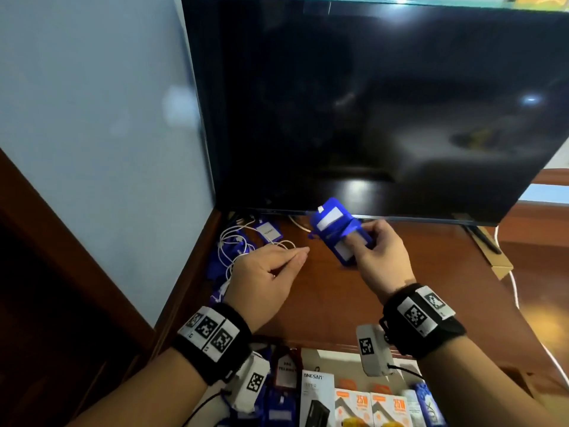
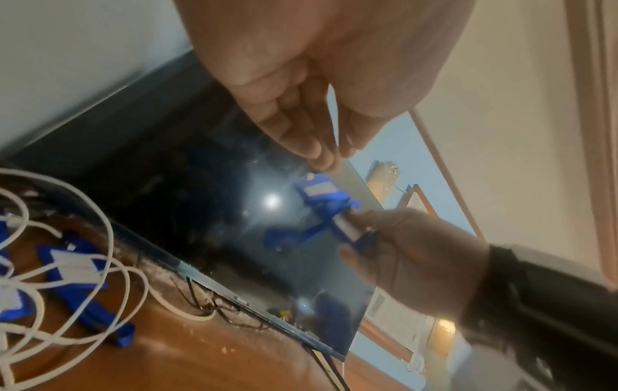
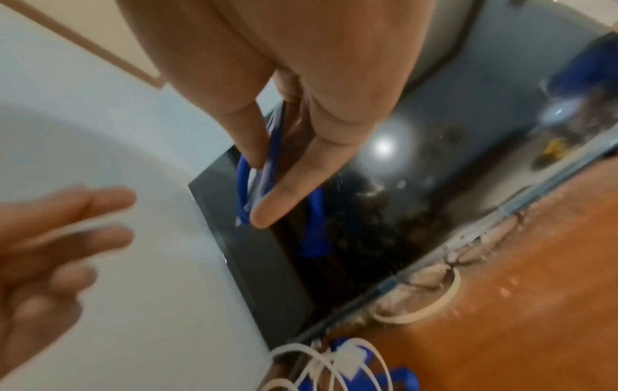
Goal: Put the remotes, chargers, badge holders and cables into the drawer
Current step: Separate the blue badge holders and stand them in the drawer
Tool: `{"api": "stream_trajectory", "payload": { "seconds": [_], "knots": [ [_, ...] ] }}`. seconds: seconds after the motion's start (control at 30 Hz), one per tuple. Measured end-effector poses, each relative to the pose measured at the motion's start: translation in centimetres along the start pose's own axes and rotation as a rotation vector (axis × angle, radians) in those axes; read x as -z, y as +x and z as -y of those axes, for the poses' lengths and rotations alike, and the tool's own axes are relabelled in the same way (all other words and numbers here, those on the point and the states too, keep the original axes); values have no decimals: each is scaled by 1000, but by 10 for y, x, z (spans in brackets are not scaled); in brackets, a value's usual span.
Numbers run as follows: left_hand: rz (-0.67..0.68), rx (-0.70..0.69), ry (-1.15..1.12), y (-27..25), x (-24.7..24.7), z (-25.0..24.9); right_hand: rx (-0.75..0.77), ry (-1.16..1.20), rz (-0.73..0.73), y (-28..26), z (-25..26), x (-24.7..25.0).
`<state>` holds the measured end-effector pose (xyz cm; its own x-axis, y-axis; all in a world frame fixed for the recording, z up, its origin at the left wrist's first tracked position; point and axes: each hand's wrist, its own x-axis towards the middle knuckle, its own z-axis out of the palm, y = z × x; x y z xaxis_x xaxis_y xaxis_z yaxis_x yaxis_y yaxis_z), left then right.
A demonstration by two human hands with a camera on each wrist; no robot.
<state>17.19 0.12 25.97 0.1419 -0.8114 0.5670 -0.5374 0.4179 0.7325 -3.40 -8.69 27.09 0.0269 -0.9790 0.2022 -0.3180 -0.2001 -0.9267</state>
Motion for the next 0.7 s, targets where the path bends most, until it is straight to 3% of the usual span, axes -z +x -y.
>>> {"api": "stream_trajectory", "payload": {
  "seconds": [0.07,0.13,0.2,0.3,0.37,0.47,0.53,0.63,0.7],
  "knots": [
    [20,-29,59,0,2,3,-40,-9,79,-9,-8,-7],
    [85,64,128,2,3,8,-5,-55,171,-20,-13,-12],
    [118,273,136,2,4,19,37,-86,230,-27,-15,-16],
    [5,680,-123,6,7,37,61,-102,315,-32,-11,-17],
    [1,736,-238,13,11,45,102,-134,400,-34,-4,-12],
    [316,634,-366,28,18,41,108,-152,583,-32,15,-3],
    [511,687,-582,33,20,35,126,-114,638,-31,29,3],
    [579,897,-1020,27,15,34,152,-21,574,-25,44,9],
    [587,928,-1190,18,9,34,164,18,506,-19,50,13]
  ]
}}
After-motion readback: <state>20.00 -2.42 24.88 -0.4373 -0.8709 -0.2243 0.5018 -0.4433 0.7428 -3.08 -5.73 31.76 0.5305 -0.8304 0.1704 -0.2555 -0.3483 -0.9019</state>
